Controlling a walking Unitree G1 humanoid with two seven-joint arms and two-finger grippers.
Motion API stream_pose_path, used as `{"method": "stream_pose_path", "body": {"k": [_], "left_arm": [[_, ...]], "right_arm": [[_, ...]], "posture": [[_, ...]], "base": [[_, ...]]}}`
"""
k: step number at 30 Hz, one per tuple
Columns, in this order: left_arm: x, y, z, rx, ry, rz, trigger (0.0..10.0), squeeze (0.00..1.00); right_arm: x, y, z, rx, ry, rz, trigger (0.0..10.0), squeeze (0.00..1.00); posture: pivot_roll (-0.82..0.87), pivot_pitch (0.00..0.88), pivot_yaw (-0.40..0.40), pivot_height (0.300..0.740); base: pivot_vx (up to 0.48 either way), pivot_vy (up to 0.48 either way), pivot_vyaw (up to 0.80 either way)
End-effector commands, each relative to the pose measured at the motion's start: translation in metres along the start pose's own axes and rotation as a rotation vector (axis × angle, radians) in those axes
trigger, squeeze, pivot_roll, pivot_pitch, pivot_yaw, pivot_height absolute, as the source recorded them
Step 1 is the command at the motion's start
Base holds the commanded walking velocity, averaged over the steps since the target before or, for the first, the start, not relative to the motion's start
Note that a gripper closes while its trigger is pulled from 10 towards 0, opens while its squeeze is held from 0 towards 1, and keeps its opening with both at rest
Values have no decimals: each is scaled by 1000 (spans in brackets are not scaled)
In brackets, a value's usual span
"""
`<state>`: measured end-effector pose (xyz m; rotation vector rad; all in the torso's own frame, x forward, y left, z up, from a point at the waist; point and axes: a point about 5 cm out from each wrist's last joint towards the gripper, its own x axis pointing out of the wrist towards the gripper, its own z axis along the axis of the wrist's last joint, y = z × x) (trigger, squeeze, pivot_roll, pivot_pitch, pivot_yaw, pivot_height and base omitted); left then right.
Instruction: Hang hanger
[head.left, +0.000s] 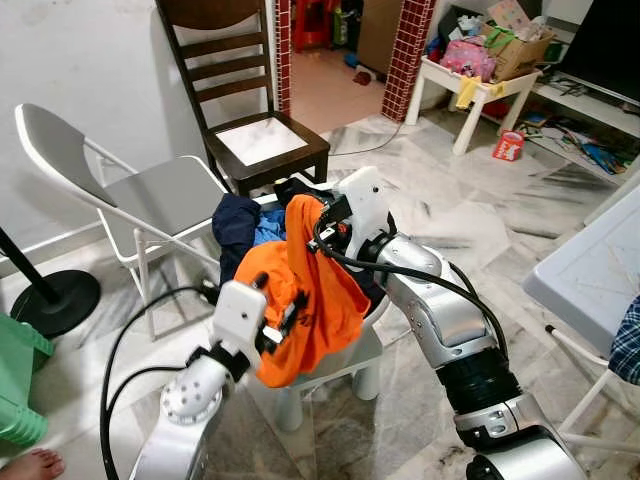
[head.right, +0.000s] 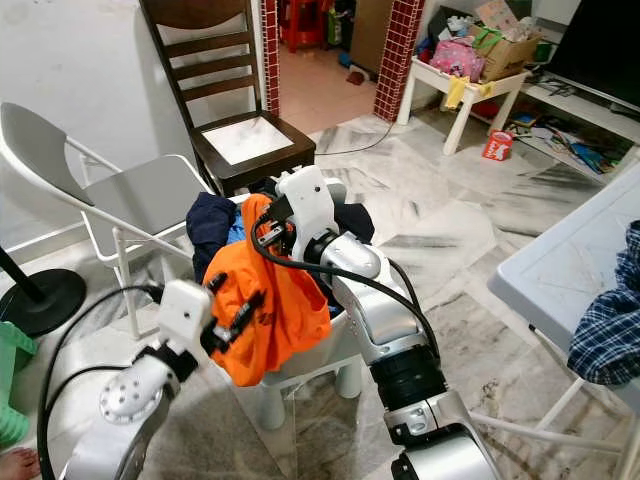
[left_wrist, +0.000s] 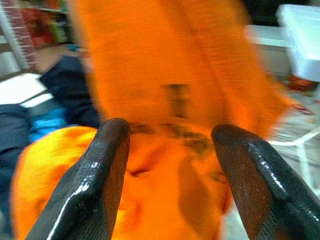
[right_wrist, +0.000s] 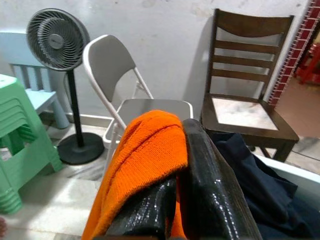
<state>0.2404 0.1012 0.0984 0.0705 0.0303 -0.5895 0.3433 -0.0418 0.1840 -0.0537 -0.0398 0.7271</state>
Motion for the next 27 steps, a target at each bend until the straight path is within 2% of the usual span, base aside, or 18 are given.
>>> {"method": "stream_pose_path", "body": {"k": [1,4,10,11,12,17,18,20,21,22,27], "left_arm": [[0,-6,2,-2,1,-33,10000,0],[1,-6,-4,2,23,-28,10000,0],[10,6,-17,-9,70,38,10000,0],[11,11,-20,6,87,65,10000,0],[12,22,-23,21,99,127,10000,0],[13,48,-24,50,114,245,10000,0],[12,58,-25,57,122,280,10000,0],[11,63,-27,57,126,292,10000,0],[11,66,-27,44,117,293,2471,0],[11,68,-27,43,114,292,0,0],[13,75,-29,58,112,295,0,0]], "right_arm": [[5,-2,10,-19,-34,-14,0,0],[11,0,16,-15,-56,-20,0,0],[15,4,29,-13,-98,-6,0,0],[16,5,32,-13,-107,0,0,0],[15,6,37,-14,-122,13,0,0],[9,8,45,-13,-149,46,0,0],[7,8,47,-15,-155,53,0,0],[7,8,48,-16,-156,53,0,0],[5,6,47,-14,-156,52,0,0],[4,5,47,-14,-156,47,0,0],[0,3,48,-5,-155,37,0,0]], "posture": [[11,45,-39,740],[10,44,-39,740],[4,39,-42,740],[-2,40,-42,740],[-5,40,-42,740],[-13,40,-41,740],[-17,39,-40,740],[-18,39,-39,740],[-20,38,-36,740],[-19,39,-33,740],[-19,37,-28,740]], "base": [[0,0,0],[0,0,0],[0,0,0],[0,0,0],[0,0,0],[0,0,0],[0,0,0],[0,0,0],[0,0,0],[0,0,0],[0,0,0]]}}
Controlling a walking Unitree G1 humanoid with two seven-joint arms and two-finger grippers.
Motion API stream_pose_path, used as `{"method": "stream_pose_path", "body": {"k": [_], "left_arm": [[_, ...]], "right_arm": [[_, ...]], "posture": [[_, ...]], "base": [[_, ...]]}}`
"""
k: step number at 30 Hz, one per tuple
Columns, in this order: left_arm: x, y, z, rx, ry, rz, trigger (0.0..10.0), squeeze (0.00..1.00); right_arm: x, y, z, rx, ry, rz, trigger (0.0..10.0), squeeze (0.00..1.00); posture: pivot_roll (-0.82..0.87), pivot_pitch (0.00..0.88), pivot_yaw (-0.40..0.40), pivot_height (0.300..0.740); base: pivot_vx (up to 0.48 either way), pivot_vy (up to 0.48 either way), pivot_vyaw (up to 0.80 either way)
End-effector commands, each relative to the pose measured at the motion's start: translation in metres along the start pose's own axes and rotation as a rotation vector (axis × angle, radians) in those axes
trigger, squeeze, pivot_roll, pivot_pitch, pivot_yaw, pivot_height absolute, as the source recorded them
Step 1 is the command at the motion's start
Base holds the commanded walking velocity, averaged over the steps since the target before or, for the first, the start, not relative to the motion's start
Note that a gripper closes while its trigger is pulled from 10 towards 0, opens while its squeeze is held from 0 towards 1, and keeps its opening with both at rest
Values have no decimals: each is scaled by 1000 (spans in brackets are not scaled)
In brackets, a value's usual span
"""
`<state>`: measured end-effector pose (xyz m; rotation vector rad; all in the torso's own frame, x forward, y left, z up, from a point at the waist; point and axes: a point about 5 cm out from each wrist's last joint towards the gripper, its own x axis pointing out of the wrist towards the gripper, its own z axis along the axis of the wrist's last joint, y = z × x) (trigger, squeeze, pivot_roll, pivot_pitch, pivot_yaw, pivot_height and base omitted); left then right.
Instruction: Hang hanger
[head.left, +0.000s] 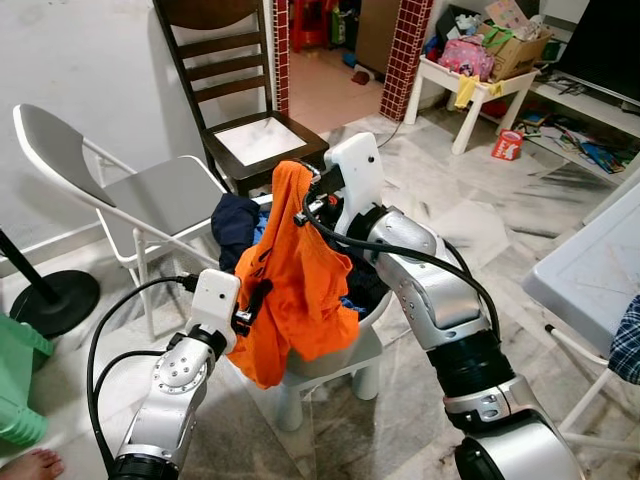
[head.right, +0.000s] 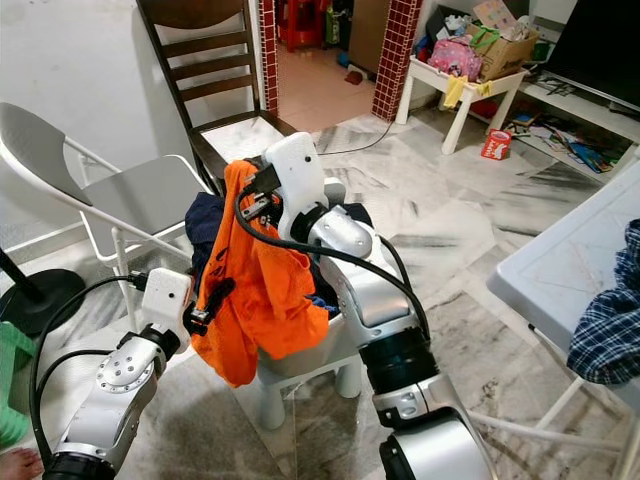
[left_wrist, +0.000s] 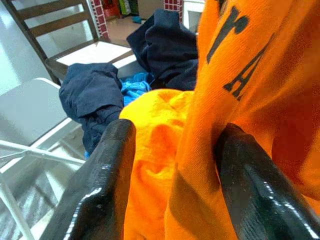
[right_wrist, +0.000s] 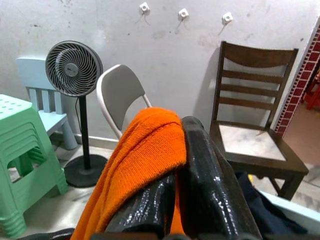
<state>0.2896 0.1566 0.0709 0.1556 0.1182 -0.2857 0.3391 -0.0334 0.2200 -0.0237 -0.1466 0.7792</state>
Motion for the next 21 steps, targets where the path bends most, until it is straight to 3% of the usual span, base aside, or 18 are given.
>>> {"method": "stream_pose_path", "body": {"k": [1,8,21], "left_arm": [[3,4,2,6,-9,-2,0,0],[4,16,3,13,-20,12,0,0],[4,22,4,8,-46,-2,0,0]], "right_arm": [[-2,-3,13,3,-48,-12,0,0],[-5,-7,13,1,-43,-19,0,0],[-6,-10,14,0,-39,-24,0,0]], "posture": [[-19,36,-27,740],[-17,32,-27,740],[-16,33,-30,740]], "base": [[0,0,0],[0,0,0],[0,0,0]]}}
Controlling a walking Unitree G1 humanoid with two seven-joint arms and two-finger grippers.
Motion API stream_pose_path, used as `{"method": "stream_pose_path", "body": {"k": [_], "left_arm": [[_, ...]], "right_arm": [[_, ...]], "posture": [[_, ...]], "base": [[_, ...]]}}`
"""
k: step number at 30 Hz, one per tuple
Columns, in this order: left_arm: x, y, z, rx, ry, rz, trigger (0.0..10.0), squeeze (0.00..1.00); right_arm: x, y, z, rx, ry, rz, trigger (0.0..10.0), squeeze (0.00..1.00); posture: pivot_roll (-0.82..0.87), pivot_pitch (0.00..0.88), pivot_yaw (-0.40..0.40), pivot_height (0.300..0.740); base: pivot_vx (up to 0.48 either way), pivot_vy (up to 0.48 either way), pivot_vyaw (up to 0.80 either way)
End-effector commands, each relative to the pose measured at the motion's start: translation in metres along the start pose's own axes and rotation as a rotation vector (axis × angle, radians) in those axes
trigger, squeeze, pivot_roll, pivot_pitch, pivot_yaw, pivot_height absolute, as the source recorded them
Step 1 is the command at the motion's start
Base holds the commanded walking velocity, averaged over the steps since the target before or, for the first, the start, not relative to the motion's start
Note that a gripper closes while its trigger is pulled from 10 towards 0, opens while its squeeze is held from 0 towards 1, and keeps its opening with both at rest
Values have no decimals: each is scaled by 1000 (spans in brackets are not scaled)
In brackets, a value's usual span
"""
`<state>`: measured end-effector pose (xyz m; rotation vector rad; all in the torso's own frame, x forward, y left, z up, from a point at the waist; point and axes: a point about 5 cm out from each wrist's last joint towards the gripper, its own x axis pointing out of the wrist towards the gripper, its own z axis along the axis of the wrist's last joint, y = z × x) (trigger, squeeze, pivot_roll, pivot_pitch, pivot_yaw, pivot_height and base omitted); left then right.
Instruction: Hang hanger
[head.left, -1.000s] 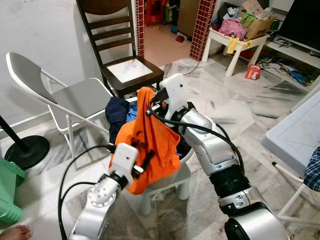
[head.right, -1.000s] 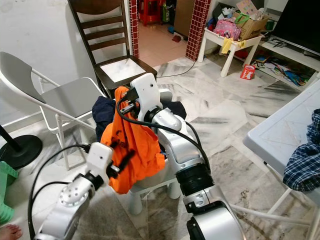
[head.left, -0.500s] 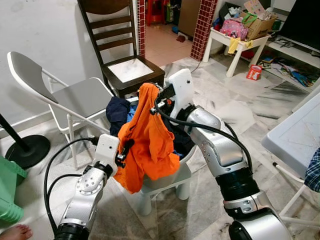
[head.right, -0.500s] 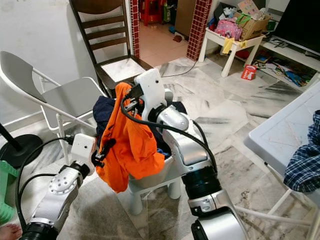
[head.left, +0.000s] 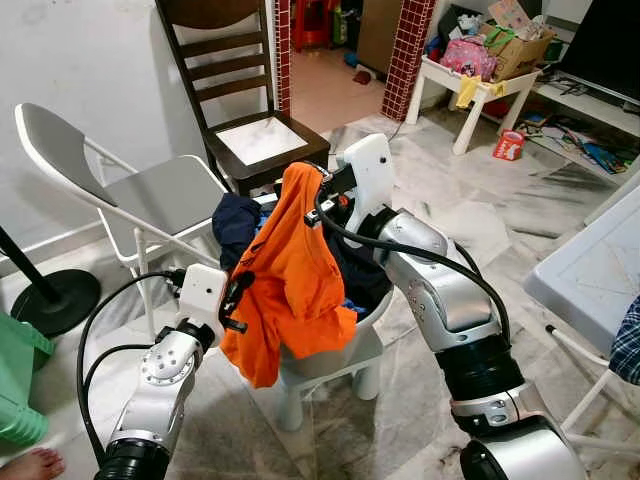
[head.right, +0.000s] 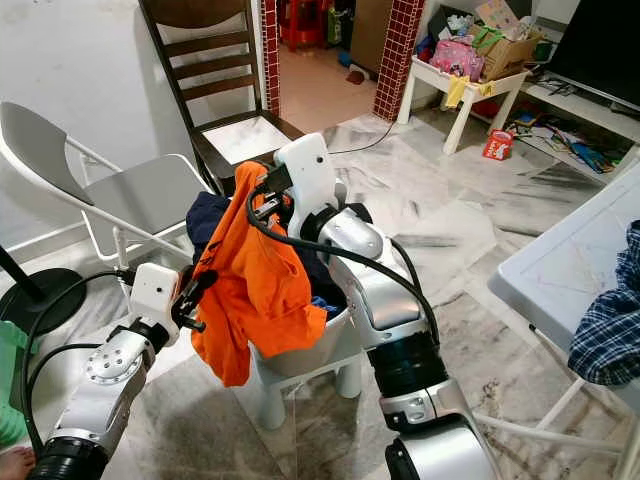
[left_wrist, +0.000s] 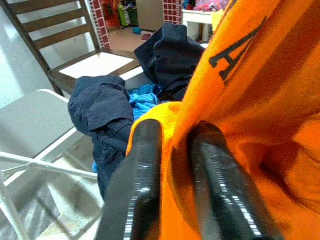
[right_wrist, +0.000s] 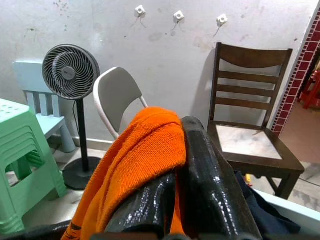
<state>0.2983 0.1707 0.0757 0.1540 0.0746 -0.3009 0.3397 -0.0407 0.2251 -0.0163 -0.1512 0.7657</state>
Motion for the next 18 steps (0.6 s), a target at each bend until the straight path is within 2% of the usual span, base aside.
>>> {"method": "stream_pose_path", "body": {"k": [1,9,18], "left_arm": [[0,7,1,3,-3,11,0,0],[-1,21,3,19,-12,48,0,0],[-3,37,16,66,-57,60,0,0]], "right_arm": [[-2,-4,9,-3,-31,-10,0,0],[-8,-9,5,-7,-15,-25,0,0],[-21,-25,-5,-23,26,-77,0,0]], "posture": [[-16,33,-30,740],[-15,35,-30,740],[-17,38,-26,740]], "base": [[0,0,0],[0,0,0],[0,0,0]]}}
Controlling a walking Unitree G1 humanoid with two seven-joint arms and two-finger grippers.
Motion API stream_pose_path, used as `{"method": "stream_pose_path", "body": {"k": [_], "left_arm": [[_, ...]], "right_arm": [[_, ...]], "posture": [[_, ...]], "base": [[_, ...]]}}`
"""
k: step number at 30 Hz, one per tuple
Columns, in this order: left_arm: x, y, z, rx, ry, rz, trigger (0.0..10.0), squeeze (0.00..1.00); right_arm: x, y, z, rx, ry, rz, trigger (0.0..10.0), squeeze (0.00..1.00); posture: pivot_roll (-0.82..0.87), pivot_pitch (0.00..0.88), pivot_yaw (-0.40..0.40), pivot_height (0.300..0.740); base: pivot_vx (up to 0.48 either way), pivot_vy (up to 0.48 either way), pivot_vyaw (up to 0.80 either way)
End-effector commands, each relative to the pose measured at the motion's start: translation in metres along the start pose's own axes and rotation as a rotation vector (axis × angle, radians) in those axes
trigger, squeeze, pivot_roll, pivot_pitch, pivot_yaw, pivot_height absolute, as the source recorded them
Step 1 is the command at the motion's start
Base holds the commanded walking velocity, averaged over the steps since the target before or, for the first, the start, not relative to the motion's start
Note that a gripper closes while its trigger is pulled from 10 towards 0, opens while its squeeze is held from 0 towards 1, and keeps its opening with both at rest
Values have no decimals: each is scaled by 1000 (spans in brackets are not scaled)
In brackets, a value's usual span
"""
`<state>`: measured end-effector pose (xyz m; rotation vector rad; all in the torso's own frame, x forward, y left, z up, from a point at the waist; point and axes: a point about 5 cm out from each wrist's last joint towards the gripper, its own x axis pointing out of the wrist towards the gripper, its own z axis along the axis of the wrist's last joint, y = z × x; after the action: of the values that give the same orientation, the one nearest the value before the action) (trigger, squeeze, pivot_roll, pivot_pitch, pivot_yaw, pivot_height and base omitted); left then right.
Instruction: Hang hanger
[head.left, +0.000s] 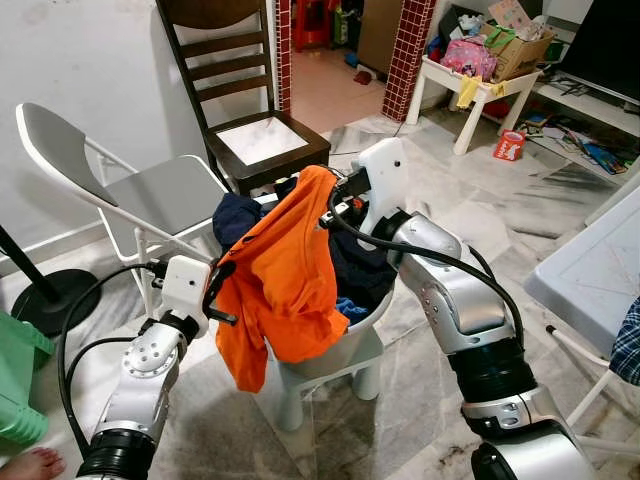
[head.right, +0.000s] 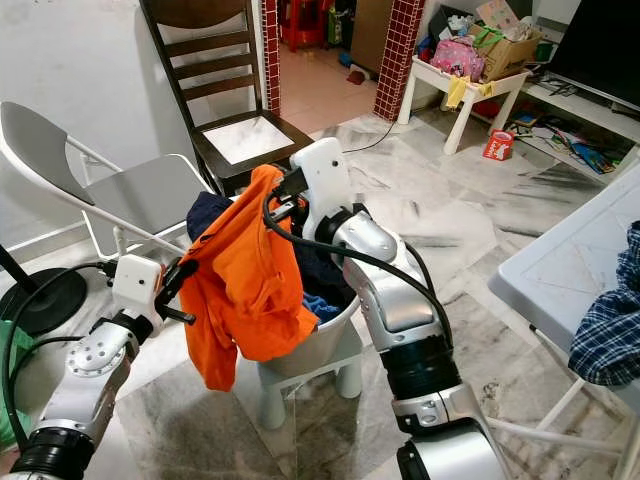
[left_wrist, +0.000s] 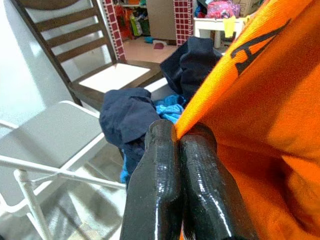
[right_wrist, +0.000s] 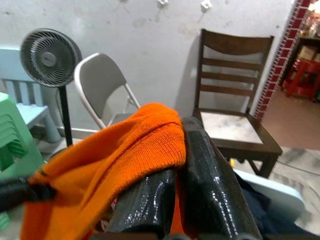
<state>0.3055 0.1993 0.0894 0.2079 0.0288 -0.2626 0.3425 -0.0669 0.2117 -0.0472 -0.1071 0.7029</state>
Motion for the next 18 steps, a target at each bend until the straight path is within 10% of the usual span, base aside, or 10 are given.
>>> {"method": "stream_pose_path", "body": {"k": [1,18], "left_arm": [[1,9,11,19,-43,12,0,0],[7,69,56,154,-143,114,0,0]], "right_arm": [[-6,-8,4,-10,-17,-24,0,0],[-55,-15,-31,-62,197,152,0,0]], "posture": [[-17,38,-26,740],[-49,52,-17,740]], "base": [[0,0,0],[0,0,0]]}}
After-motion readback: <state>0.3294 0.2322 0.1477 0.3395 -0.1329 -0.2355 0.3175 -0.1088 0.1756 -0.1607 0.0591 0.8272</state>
